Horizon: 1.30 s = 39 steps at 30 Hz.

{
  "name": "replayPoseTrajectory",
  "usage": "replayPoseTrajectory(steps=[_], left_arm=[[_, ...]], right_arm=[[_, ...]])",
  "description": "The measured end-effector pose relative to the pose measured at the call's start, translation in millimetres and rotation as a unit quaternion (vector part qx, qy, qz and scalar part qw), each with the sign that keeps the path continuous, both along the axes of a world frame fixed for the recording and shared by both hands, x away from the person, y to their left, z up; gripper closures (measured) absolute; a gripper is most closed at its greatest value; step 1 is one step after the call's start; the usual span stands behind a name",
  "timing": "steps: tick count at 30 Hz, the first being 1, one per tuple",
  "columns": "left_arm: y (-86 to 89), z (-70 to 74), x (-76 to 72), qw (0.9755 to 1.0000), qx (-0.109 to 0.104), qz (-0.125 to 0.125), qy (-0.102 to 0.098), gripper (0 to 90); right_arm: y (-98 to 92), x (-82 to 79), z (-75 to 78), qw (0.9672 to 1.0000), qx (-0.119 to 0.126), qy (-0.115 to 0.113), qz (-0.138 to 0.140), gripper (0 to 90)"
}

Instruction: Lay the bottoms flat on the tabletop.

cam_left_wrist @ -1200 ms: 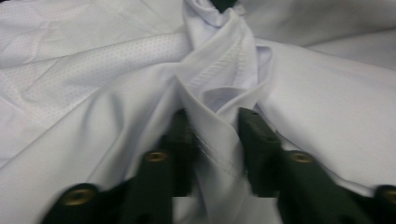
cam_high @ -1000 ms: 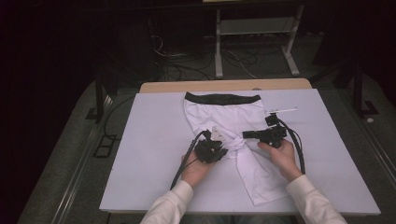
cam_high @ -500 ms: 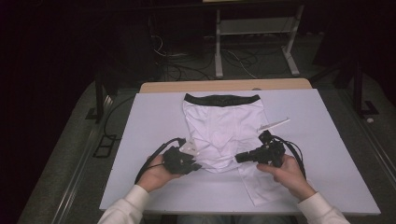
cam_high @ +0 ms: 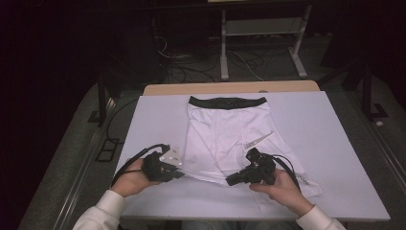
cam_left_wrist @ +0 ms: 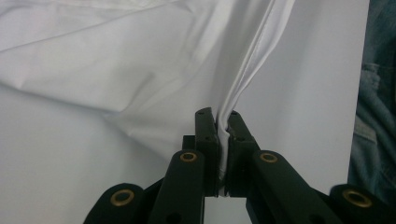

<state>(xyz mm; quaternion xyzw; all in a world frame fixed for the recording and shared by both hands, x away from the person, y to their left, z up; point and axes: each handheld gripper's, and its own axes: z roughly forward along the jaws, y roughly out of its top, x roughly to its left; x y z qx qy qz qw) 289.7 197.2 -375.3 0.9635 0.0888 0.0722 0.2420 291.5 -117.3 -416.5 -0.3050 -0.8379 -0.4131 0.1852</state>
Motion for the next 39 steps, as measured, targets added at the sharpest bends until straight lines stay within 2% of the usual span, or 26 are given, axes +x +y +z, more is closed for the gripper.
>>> replayPoseTrajectory(steps=[4,6,10,15,19,24,28,30,31,33,34,36,39], left_arm=[[16.3,5.3,2.5,0.9998,0.007,0.015,-0.007,85.7],[24.9,2.7,3.9,0.9996,0.011,0.023,-0.012,85.7],[42.2,-8.7,6.9,0.9988,0.011,0.048,-0.007,85.7],[60.6,-25.4,5.3,0.9981,0.025,0.056,0.000,85.7],[72.6,-34.1,4.0,0.9976,0.039,0.058,-0.003,85.7],[77.9,-37.7,4.8,0.9977,0.038,0.056,0.008,85.6],[77.8,-34.5,4.5,0.9983,0.027,0.048,0.021,85.0],[78.9,-30.9,6.9,0.9968,0.018,0.065,0.044,76.7],[79.9,-29.3,7.4,0.9964,0.013,0.068,0.049,70.3],[83.0,-24.7,10.0,0.9949,-0.019,0.082,0.055,61.0],[84.2,-22.5,13.5,0.9934,-0.035,0.092,0.060,58.0],[84.8,-20.4,24.4,0.9881,-0.063,0.118,0.076,52.3],[81.8,-19.7,45.4,0.9798,-0.094,0.153,0.088,46.3]], right_arm=[[17.0,4.9,9.3,0.9999,0.010,-0.011,0.008,85.5],[27.4,7.7,12.5,0.9998,0.011,-0.014,0.011,85.2],[49.6,13.7,11.1,0.9996,0.009,-0.015,0.024,85.2],[75.9,15.5,-3.9,0.9992,0.005,0.001,0.039,85.2],[96.6,11.4,-19.0,0.9982,-0.007,0.014,0.058,85.2],[114.7,6.1,-31.3,0.9965,-0.015,0.028,0.077,85.3],[124.1,-0.9,-36.4,0.9941,-0.020,0.037,0.100,85.3],[126.5,-4.0,-37.3,0.9928,-0.025,0.039,0.110,85.3],[127.0,-4.9,-37.5,0.9926,-0.026,0.040,0.112,85.3],[126.4,-5.1,-37.7,0.9925,-0.025,0.040,0.113,85.3],[126.2,-5.1,-37.8,0.9925,-0.025,0.041,0.113,85.3],[125.7,-5.5,-38.7,0.9923,-0.025,0.038,0.115,85.3],[126.0,-8.6,-40.5,0.9914,-0.027,0.039,0.122,85.4]])
